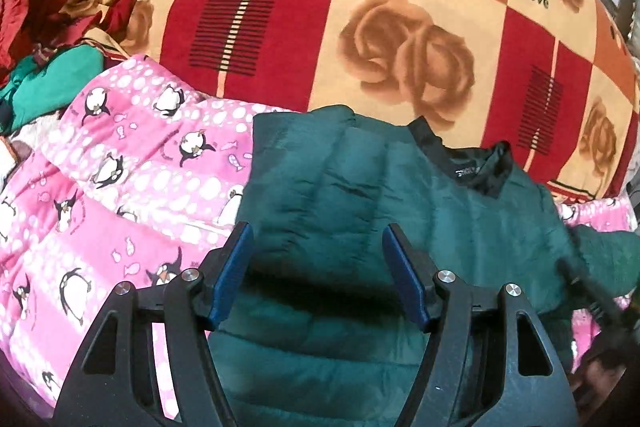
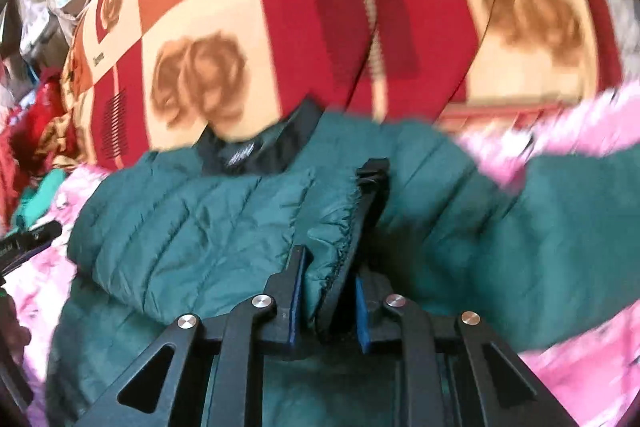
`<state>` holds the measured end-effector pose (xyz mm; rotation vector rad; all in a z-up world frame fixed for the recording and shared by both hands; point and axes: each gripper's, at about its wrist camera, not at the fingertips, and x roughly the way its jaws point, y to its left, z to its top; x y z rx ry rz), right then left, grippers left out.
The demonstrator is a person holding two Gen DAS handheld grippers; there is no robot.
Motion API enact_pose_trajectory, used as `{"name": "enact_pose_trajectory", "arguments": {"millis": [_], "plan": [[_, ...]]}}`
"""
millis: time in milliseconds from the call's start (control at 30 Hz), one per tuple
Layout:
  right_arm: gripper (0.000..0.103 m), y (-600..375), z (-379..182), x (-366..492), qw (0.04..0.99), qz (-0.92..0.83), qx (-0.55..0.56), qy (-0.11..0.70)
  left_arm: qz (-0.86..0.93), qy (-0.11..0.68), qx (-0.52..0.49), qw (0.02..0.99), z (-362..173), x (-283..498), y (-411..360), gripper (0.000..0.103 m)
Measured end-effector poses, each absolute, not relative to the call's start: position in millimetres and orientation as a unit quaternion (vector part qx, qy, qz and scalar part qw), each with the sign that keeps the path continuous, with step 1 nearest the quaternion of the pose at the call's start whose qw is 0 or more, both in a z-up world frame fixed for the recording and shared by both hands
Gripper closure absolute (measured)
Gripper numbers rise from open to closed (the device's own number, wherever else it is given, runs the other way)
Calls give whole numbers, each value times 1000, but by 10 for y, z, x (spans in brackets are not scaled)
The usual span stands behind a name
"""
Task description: Fold large clothes
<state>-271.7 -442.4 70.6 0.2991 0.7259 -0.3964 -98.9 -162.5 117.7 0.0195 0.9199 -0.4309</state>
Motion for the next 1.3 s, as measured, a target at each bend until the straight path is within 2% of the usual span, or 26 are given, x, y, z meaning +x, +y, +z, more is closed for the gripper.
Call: {"name": "enact_pose_trajectory", "arguments": {"millis": [167, 300, 367, 400, 467, 567, 700, 833, 867, 1033, 1100, 1133, 1200, 1300], "plan": [[84, -4670, 567, -2502, 887, -255, 100, 371, -198, 465, 42, 862, 856, -890, -1868, 36], [82, -4909, 444, -2531, 868, -246, 163, 400, -190, 451, 54, 870, 845, -932, -1903, 36], [61, -4915, 583, -2685, 870, -269, 168, 378, -197, 442, 45, 874, 914, -959, -1898, 36], [58, -4893, 669, -2755, 874, -273, 169, 364, -200, 435, 41, 877, 954, -969, -1909, 36], [57, -4779, 796, -2785, 888, -251, 172, 345, -205, 422, 37, 882, 1024, -961, -1952, 36], [57, -4600, 849, -2579, 902, -192, 147, 356, -209, 428, 28, 879, 1000, -882, -2057, 36], [57, -4605, 543, -2245, 891, -166, 139, 399, -201, 445, 38, 872, 787, -822, -2199, 35], [57, -4811, 137, -2179, 872, -177, 167, 425, -206, 426, 55, 879, 654, -888, -2257, 29], [57, -4831, 143, -2199, 873, -174, 173, 421, -209, 425, 59, 879, 639, -900, -2270, 24], [56, -4778, 418, -2427, 881, -175, 155, 412, -209, 420, 65, 881, 578, -912, -2277, 23], [43, -4706, 402, -2514, 880, -189, 135, 414, -210, 417, 65, 882, 570, -926, -2274, 23], [30, -4697, 314, -2495, 872, -198, 121, 431, -209, 416, 66, 882, 573, -933, -2277, 23], [29, -4735, 155, -2448, 860, -190, 126, 457, -204, 421, 70, 881, 617, -962, -2276, 23], [29, -4772, 329, -2603, 867, -190, 148, 436, -207, 430, 63, 877, 732, -1060, -2230, 23]]}}
